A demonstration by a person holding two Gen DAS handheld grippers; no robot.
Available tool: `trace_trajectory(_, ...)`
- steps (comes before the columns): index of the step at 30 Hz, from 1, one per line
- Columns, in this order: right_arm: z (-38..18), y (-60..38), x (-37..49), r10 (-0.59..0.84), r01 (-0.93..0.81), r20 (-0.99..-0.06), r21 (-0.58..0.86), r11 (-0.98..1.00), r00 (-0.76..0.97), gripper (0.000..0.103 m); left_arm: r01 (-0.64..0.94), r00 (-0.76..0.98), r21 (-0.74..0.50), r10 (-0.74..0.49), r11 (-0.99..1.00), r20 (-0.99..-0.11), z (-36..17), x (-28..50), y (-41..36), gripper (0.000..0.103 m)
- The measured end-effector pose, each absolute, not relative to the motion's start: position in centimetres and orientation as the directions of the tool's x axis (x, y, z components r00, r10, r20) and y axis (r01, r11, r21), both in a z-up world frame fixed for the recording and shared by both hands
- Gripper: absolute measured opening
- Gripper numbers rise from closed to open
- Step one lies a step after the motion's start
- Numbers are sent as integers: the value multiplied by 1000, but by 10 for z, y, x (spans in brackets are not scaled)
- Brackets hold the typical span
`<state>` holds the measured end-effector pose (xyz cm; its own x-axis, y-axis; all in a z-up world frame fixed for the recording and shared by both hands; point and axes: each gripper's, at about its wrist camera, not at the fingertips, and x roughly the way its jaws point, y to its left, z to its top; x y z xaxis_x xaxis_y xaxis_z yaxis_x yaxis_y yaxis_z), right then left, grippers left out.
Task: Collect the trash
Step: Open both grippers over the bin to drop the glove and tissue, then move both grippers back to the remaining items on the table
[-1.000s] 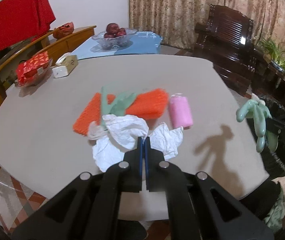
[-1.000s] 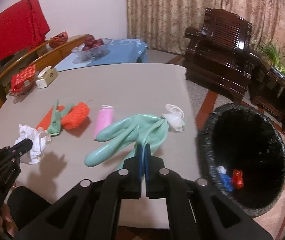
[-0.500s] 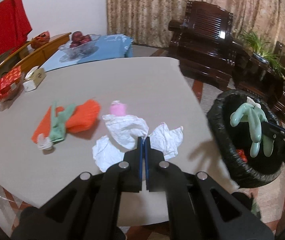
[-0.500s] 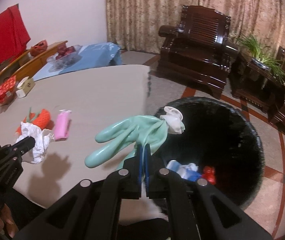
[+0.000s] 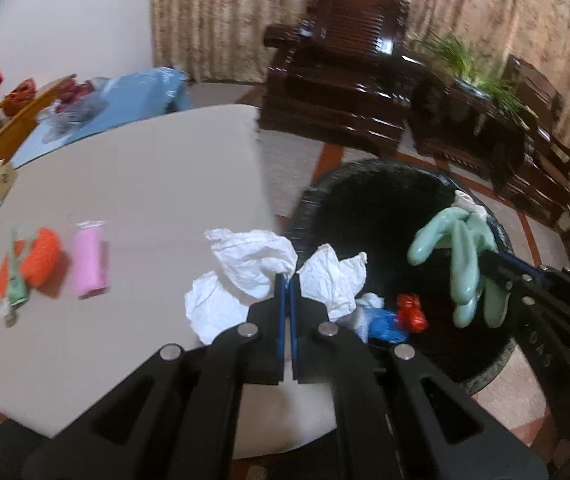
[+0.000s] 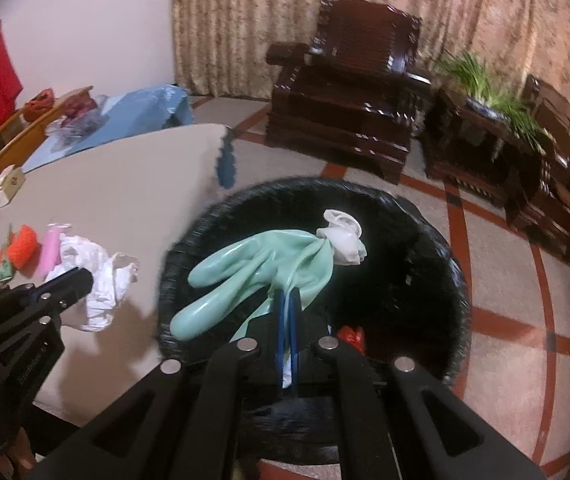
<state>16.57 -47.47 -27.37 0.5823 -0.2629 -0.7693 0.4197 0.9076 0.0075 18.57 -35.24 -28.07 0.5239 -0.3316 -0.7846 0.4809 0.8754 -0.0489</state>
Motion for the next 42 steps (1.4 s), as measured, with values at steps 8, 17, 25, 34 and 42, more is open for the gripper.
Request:
trace_trajectory(8, -314, -536, 159, -265, 494, -827, 17, 869, 496, 3, 541, 397, -73, -331, 838, -856, -325, 195, -422, 1)
trace_trajectory(17, -354, -570, 160, -234, 530, -887, 15, 848, 398, 27, 560, 327, -32, -257, 828, -909, -361, 207, -449, 59)
trace_trajectory(25, -346, -557, 155, -223, 530, -885, 31, 847, 408, 34, 566, 340, -52, -290, 823, -895, -343, 194, -418, 61)
trace_trajectory(34, -302, -481, 170, -188, 435, -844, 59, 898, 503, 34, 469, 442, -37, -271, 882, -855, -303, 207, -295, 70)
trace_trajectory(42, -280, -368, 219, -64, 274, -824, 113, 955, 564, 34, 249, 518, 38, -100, 968, -849, -297, 252, -126, 70)
